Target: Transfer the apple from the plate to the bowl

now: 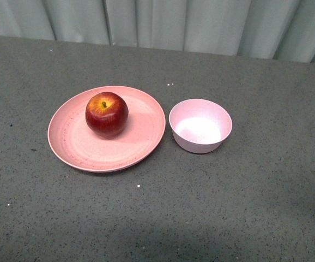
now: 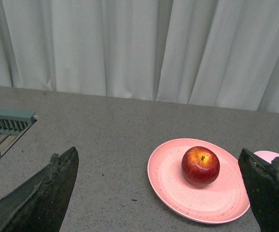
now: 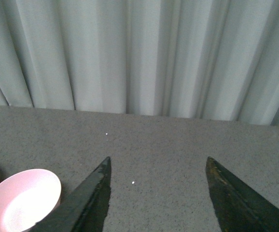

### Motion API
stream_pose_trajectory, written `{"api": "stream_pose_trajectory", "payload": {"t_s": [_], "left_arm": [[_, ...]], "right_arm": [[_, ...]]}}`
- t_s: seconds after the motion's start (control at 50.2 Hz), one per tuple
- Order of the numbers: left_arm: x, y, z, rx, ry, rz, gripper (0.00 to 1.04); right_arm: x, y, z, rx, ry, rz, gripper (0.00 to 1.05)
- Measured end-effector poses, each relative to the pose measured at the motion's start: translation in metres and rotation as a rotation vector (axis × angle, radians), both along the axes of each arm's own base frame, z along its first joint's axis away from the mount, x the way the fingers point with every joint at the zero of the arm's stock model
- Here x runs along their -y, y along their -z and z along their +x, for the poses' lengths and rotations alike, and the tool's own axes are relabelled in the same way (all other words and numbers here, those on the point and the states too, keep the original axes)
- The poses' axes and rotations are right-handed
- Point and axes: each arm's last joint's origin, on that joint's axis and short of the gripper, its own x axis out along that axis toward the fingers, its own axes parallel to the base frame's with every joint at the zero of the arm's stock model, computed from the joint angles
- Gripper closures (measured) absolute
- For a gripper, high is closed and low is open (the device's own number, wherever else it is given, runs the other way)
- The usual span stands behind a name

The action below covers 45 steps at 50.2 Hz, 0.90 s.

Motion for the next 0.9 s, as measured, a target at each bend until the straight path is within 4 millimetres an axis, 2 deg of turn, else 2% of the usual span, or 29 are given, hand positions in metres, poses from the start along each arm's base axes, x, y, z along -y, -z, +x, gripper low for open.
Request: {"api": "stream_pose_trajectory", "payload": {"t_s": [0.119, 0.239, 0.438, 0.896], "left_arm": [[0.0, 0.0, 0.0, 0.0, 0.0, 0.0, 0.07], [0.0, 0.0, 0.0, 0.0, 0.0, 0.0, 0.07], [0.0, 0.0, 0.0, 0.0, 0.0, 0.0, 0.07], [0.0, 0.0, 0.0, 0.0, 0.0, 0.0, 0.07]], "right_arm": [[0.0, -0.009, -0.013, 0.019, 0.0, 0.008, 0.77], [0.0, -0.008, -0.023, 0.015, 0.0, 0.011, 1.03], [0.0, -0.009, -0.037, 0.019, -0.001, 0.013, 1.04], [0.0, -0.014, -0.054, 0.036, -0.001, 0.014, 1.04]]}}
